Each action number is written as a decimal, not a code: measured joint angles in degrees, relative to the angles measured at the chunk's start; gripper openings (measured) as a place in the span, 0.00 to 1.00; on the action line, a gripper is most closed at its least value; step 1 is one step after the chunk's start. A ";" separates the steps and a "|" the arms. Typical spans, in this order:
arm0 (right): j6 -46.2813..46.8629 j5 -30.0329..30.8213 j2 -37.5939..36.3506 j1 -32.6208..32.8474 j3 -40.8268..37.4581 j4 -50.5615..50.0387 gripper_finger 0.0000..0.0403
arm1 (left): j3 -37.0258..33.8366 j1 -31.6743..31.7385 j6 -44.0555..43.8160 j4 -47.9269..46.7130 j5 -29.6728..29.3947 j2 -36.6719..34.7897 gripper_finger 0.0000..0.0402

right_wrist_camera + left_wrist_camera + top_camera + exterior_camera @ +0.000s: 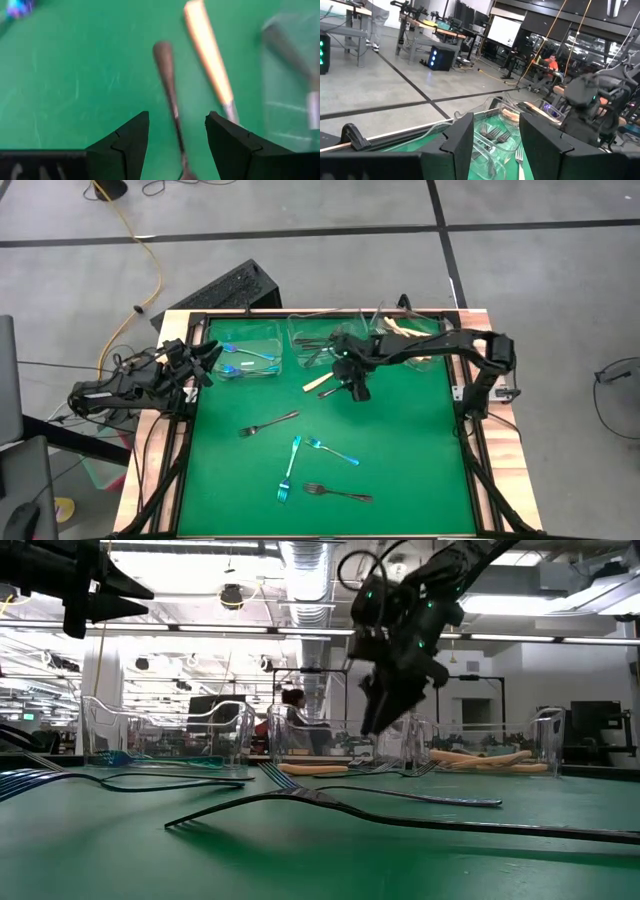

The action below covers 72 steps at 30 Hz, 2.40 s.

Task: Sort silverware by color (type)
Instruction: Put the brown fork into the middle transparent bin

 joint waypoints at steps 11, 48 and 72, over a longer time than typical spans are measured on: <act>-1.44 2.80 3.85 -0.19 -0.21 -2.36 0.54 | 0.00 0.02 -0.23 -0.92 0.52 -0.01 0.36; 6.97 9.05 7.30 -0.96 -6.08 -2.99 0.06 | 0.00 0.00 -1.61 -1.13 0.50 0.00 0.36; 10.00 4.83 -5.22 2.36 -3.15 -3.77 0.06 | 0.01 0.02 -1.68 -1.17 0.50 0.00 0.36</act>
